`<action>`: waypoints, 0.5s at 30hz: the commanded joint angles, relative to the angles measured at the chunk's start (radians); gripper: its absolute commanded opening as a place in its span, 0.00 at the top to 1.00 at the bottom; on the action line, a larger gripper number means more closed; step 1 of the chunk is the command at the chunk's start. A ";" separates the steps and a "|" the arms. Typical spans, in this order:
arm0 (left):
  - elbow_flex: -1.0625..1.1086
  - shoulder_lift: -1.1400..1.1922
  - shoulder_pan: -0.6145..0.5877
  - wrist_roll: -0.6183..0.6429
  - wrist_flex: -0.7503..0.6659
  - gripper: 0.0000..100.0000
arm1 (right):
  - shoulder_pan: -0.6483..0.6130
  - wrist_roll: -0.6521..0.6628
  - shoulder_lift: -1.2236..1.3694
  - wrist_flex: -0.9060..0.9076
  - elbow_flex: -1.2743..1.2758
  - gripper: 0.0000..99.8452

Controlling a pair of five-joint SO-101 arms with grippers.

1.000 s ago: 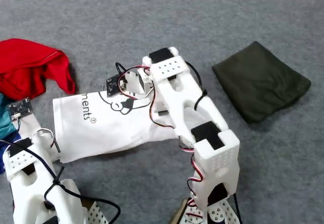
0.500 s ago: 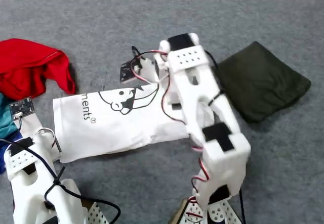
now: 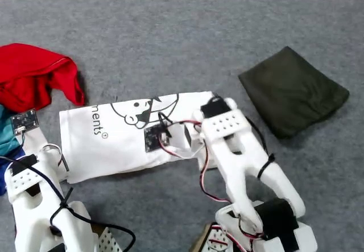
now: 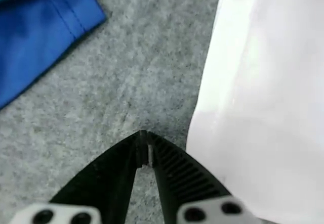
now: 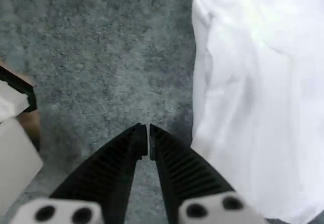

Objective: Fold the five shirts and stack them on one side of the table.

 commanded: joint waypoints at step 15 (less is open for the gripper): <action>0.011 -0.022 0.003 -0.003 -0.012 0.98 | 0.076 0.008 0.260 -0.310 -0.188 0.97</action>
